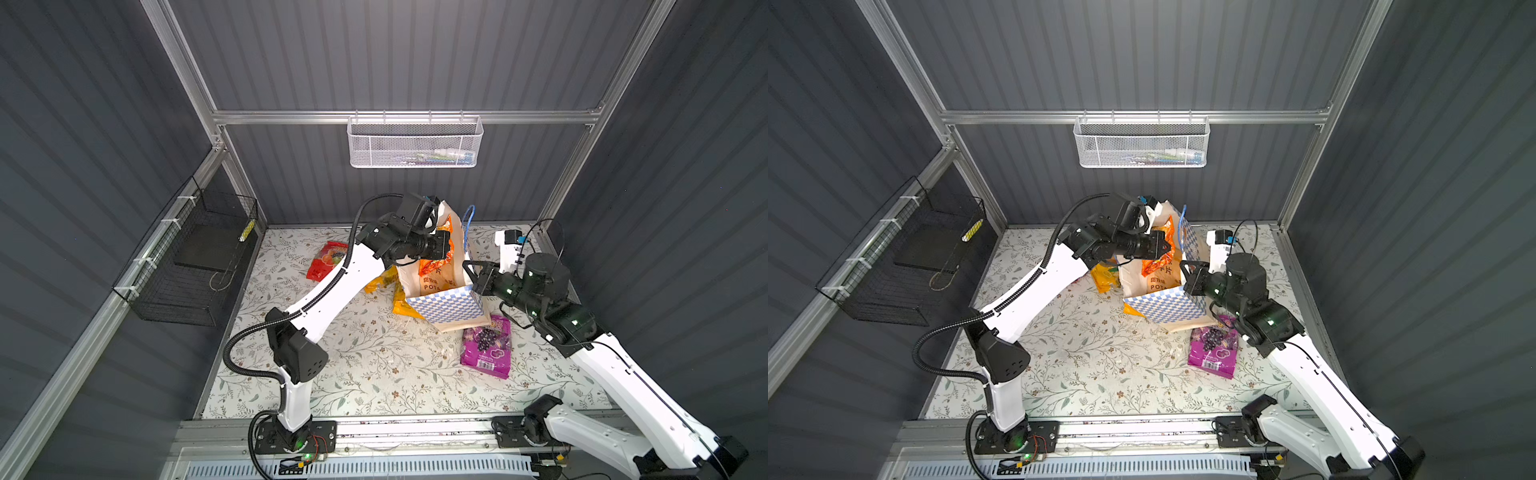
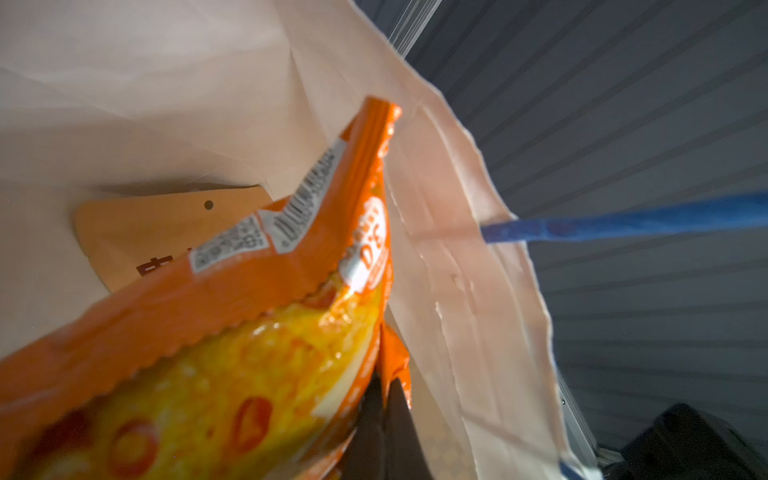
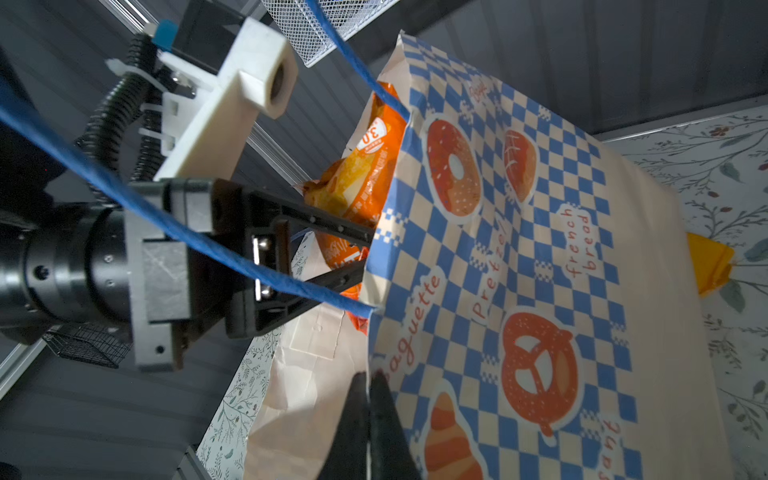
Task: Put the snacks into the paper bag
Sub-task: 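Lift the orange chip bag and carry it above the paper bag opening, then lower the orange chip bag into the paper bag and open the left gripper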
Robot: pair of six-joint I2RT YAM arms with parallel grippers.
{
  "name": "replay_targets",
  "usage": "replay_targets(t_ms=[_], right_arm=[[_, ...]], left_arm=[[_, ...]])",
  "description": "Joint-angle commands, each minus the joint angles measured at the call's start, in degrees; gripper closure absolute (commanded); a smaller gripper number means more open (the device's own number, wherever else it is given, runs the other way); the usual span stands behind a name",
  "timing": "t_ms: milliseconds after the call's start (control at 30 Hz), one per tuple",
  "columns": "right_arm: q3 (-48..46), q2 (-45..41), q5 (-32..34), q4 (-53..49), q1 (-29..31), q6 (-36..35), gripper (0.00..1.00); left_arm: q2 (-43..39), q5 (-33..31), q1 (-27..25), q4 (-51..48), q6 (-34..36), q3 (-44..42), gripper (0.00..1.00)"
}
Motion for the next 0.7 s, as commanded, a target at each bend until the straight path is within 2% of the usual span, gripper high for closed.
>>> replay_targets(t_ms=[0, 267, 533, 633, 667], right_arm=[[0.3, -0.5, -0.9, 1.1, -0.2, 0.3, 1.00], [0.2, -1.4, -1.4, 0.6, -0.2, 0.1, 1.00], [0.4, -1.7, -0.3, -0.1, -0.2, -0.2, 1.00], [0.6, -1.6, 0.9, -0.3, -0.2, -0.2, 1.00], [0.6, -1.5, 1.2, -0.2, -0.2, -0.2, 1.00]], left_arm=[[3.7, -1.4, 0.1, -0.8, 2.3, 3.9, 1.00], [11.7, -4.4, 0.4, -3.7, 3.9, 12.1, 1.00], [17.1, -1.5, 2.2, -2.0, 2.6, 13.9, 0.99], [17.9, 1.0, 3.5, -2.7, 0.9, 15.3, 0.72], [17.2, 1.3, 3.6, -2.8, 0.9, 15.4, 0.60]])
